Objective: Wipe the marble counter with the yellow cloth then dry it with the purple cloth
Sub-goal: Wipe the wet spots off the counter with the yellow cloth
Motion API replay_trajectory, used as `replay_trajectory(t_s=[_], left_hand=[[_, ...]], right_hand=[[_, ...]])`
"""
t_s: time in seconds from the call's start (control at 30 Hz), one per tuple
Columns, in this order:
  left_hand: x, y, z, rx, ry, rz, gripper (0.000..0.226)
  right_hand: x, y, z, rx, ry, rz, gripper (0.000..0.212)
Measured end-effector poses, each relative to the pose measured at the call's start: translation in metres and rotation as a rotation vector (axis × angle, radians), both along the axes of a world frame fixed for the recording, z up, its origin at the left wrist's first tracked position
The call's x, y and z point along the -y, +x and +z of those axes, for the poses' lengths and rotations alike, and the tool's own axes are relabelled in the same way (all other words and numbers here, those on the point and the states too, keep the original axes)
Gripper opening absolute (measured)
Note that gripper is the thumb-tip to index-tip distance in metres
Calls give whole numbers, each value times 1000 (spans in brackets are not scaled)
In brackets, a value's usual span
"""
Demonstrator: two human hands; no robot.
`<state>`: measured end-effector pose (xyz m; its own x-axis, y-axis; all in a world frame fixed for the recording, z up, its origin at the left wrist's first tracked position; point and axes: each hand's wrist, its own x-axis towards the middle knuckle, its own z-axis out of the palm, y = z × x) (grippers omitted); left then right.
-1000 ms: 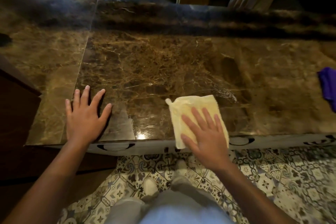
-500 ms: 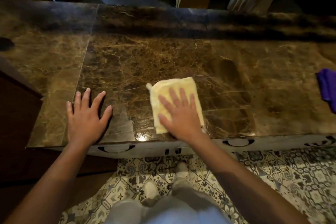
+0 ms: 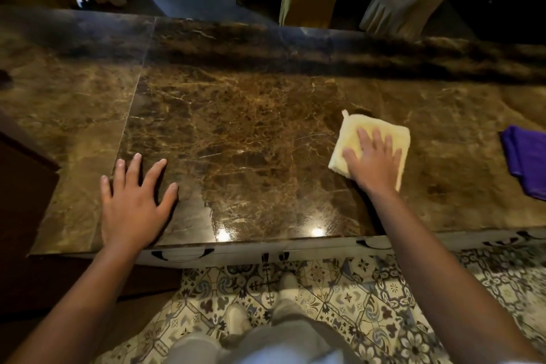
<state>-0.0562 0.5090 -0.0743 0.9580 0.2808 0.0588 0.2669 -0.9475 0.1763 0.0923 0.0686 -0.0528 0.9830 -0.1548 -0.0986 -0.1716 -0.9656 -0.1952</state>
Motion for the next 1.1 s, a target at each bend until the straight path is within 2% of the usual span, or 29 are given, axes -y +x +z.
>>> replay_trajectory(t_s=[0.07, 0.17, 0.3, 0.4, 0.5, 0.63, 0.77, 0.87, 0.93, 1.0, 1.1], left_hand=[[0, 0, 0, 2, -16, -1, 70], [1, 0, 3, 2, -23, 3, 71], [2, -1, 6, -4, -40, 5, 72], [1, -2, 7, -6, -50, 11, 73], [1, -2, 6, 0, -64, 11, 67], [-1, -1, 7, -26, -76, 20, 62], [-1, 12, 13, -34, -90, 32, 64], [7, 19, 11, -26, -95, 49, 63], [10, 20, 8, -25, -73, 53, 63], [10, 20, 6, -14, -62, 58, 63], [10, 20, 5, -1, -58, 55, 62]], right_hand=[[-33, 24, 2, -24, -16, 92, 67], [-93, 19, 3, -29, -17, 347, 63], [-151, -53, 0, -17, 36, 725, 64], [-151, -111, -2, 52, 163, 873, 57], [-124, -146, -4, 147, 384, 839, 39], [-67, -160, 1, 221, 581, 650, 34], [6, -131, 9, 395, 507, 174, 38], [19, -112, 4, 235, 236, -37, 39], [2, -110, -4, 148, 114, -26, 46], [-28, -115, -6, 140, 114, 74, 52], [-82, -134, -9, 196, 168, 277, 45]])
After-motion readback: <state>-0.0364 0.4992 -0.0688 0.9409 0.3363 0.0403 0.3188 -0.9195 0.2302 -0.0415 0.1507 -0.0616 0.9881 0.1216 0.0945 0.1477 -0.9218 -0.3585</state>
